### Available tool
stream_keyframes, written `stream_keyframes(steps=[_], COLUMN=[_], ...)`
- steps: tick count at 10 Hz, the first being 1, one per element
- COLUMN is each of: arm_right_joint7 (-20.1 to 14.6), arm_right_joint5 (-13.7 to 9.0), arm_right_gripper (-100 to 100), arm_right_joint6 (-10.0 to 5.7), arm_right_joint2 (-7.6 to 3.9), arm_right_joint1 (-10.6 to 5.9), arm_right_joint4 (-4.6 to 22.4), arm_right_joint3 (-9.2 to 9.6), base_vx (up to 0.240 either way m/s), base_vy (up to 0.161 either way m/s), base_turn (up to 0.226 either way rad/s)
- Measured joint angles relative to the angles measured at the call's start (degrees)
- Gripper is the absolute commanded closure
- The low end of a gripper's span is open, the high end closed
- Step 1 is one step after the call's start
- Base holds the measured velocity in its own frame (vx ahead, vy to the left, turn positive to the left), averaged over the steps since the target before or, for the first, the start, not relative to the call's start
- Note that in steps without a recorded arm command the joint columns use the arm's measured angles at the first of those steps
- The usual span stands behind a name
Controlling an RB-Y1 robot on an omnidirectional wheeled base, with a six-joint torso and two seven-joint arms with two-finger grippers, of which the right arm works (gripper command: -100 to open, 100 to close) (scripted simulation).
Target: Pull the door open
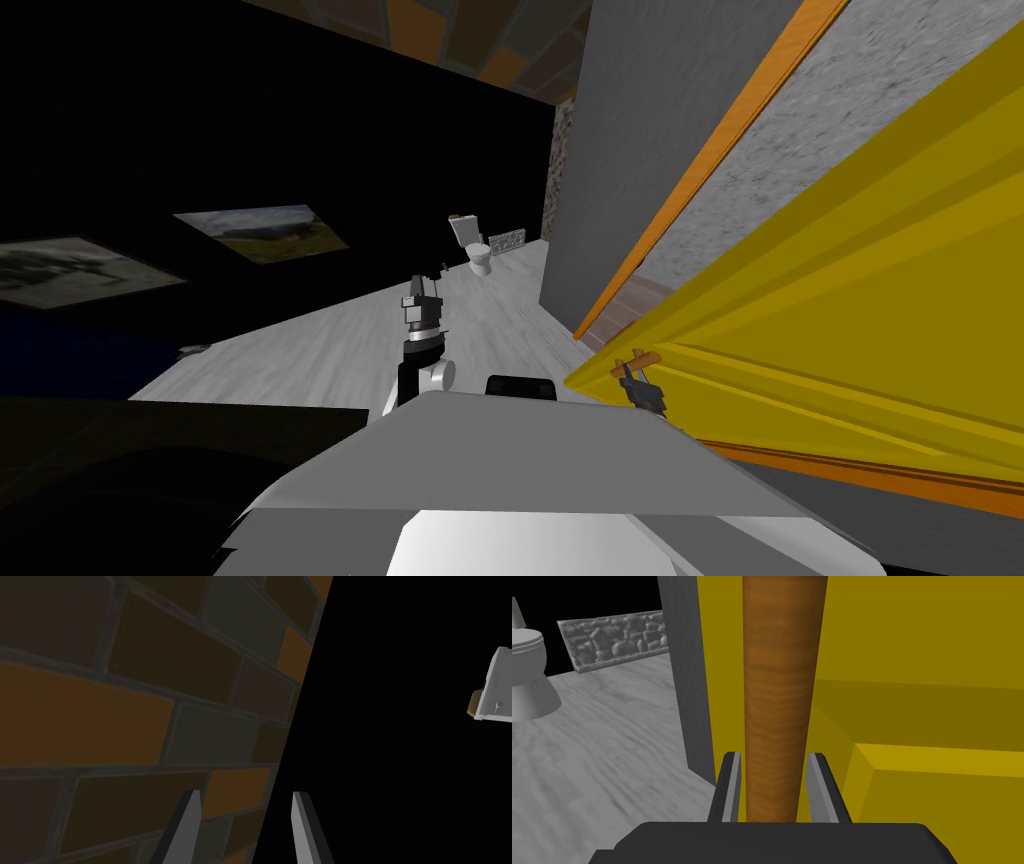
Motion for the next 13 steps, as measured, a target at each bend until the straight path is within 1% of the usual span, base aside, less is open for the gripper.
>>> stream_keyframes(steps=[1, 2, 3, 4, 5, 7, 8, 9, 10, 11, 12, 13], arm_right_joint7=[-0.47, -0.48, -0.67, -0.74, -1.03, -1.23, -1.47, -1.66, -1.91, -2.00, -2.30, -2.38], arm_right_joint5=[0.59, 0.99, 1.52, 1.65, 2.04, 2.78, 3.32, 3.79, 4.36, 4.81, 5.29, 5.43], arm_right_gripper=[100, 100, 100, 100, 100, 100, 100, 100, 100, 100, 100, 100], arm_right_joint6=[-0.76, -1.02, -1.57, -1.64, -2.13, -2.75, -3.31, -3.57, -4.19, -4.48, -5.05, -5.11], arm_right_joint2=[-0.28, -0.60, -0.79, -0.72, -0.89, -1.30, -1.45, -1.92, -2.07, -2.38, -2.48, -2.40], arm_right_joint1=[-0.20, 0.63, 0.87, 0.97, 0.73, 1.22, 1.22, 1.80, 1.83, 2.30, 2.12, 2.14], arm_right_joint4=[0.51, -0.43, -0.42, -0.32, 0.22, -0.57, -0.38, -1.11, -0.88, -1.42, -1.03, -0.92], arm_right_joint3=[0.75, 1.26, 1.95, 2.19, 2.60, 3.49, 4.13, 4.72, 5.38, 5.94, 6.52, 6.75], base_vx=[-0.211, -0.212, -0.096, -0.153, -0.207, -0.178, -0.194, -0.186, -0.186, -0.208, -0.094, -0.141], base_vy=[-0.006, -0.023, -0.006, -0.021, -0.047, -0.060, -0.063, -0.059, -0.066, -0.066, -0.019, -0.029], base_turn=[0.021, 0.023, 0.012, 0.060, 0.061, 0.055, 0.070, 0.057, 0.053, 0.054, 0.026, 0.132])
